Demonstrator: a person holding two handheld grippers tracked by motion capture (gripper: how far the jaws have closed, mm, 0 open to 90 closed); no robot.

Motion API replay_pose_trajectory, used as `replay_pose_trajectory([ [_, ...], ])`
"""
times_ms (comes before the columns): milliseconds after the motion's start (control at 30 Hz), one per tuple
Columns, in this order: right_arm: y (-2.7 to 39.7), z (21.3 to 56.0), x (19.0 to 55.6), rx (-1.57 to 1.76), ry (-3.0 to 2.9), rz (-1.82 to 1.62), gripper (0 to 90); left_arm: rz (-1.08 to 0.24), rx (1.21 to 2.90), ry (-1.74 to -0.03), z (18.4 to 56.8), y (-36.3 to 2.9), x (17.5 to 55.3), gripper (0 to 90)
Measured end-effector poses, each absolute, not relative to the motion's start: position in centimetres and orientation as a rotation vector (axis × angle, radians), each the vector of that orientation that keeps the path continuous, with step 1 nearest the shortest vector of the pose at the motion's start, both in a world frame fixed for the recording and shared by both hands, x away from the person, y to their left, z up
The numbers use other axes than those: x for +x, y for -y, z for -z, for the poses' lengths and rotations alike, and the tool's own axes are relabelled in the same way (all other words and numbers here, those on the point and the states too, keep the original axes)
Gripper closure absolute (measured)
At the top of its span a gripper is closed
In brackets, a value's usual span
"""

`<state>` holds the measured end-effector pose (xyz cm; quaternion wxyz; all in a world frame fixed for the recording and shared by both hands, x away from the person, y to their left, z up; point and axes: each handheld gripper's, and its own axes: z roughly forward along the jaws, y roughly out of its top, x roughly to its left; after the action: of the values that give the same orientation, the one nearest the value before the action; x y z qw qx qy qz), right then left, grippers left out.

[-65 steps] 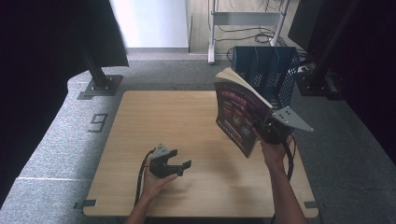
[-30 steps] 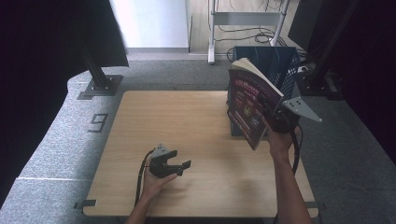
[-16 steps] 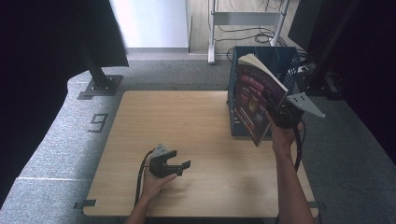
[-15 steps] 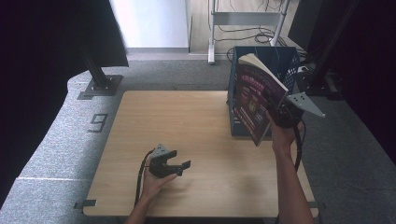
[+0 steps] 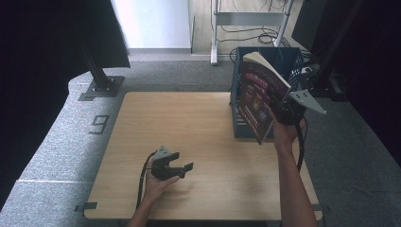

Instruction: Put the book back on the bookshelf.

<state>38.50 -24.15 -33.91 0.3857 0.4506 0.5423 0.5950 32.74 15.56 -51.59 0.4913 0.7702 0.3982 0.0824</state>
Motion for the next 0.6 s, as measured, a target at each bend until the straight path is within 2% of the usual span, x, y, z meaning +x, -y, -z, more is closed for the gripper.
replay_pose_trajectory([
  [600,23.4,34.0,41.1,1.165,-1.374,-1.467,81.6,-0.211,1.86,-0.969,51.4,-16.1,32.8,18.1],
])
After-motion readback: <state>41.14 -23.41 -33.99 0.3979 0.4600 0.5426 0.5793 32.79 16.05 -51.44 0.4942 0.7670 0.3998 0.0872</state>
